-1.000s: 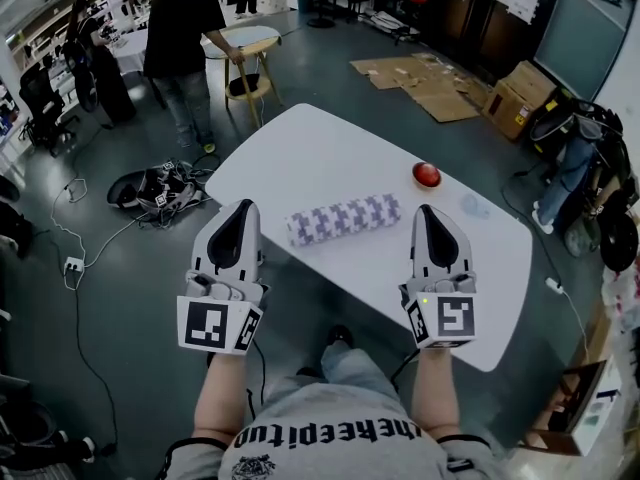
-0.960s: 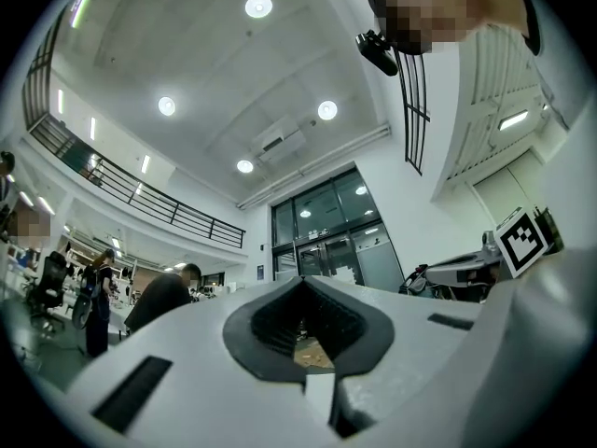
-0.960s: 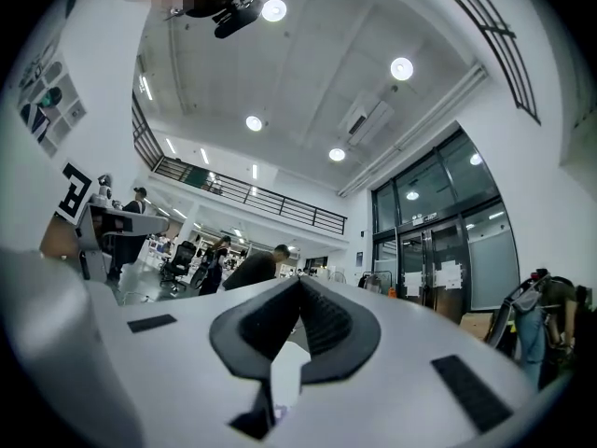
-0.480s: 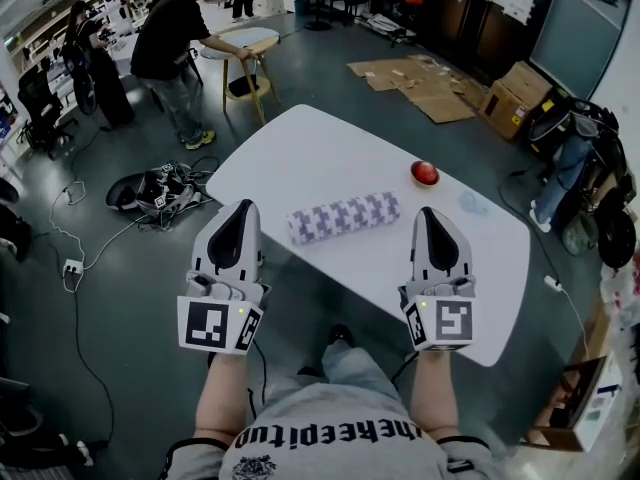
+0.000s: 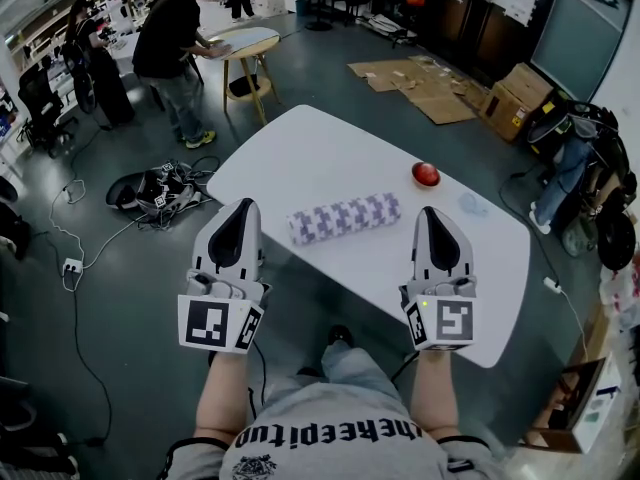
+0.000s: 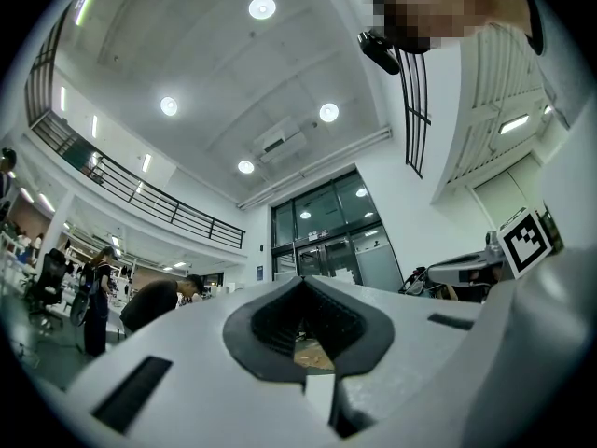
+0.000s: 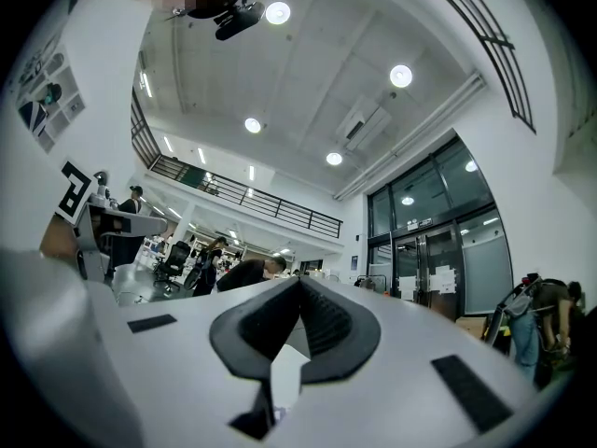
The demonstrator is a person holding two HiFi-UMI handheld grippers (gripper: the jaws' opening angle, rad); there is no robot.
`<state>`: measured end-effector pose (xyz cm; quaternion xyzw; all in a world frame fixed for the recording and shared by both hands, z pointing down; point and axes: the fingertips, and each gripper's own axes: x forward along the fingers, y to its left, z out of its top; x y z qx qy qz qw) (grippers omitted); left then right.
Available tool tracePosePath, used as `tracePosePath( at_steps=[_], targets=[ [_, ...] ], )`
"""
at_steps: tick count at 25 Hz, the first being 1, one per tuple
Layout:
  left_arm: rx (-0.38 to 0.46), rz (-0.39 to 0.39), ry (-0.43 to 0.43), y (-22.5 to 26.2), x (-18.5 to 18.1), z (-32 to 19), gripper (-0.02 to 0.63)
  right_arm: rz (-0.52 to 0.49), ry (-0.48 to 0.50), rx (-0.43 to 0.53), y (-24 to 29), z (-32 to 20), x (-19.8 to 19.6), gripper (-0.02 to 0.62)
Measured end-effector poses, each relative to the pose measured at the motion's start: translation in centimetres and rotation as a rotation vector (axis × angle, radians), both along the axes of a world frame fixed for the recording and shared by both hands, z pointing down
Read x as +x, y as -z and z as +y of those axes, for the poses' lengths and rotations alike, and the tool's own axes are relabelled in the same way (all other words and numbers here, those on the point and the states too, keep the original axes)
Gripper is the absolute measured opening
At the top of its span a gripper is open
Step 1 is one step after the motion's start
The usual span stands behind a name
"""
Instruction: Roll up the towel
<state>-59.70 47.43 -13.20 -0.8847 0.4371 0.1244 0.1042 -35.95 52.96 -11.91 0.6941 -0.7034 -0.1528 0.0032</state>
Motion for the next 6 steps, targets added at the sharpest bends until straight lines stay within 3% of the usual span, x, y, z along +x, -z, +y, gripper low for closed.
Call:
tracePosePath(
  at_steps=[6],
  targets=[
    [0.0,0.002,0.003,-0.02,1.02,-0.62,0.006,0.006,0.007,0.007,0.12,-0.64,1.0,0.002]
  ],
)
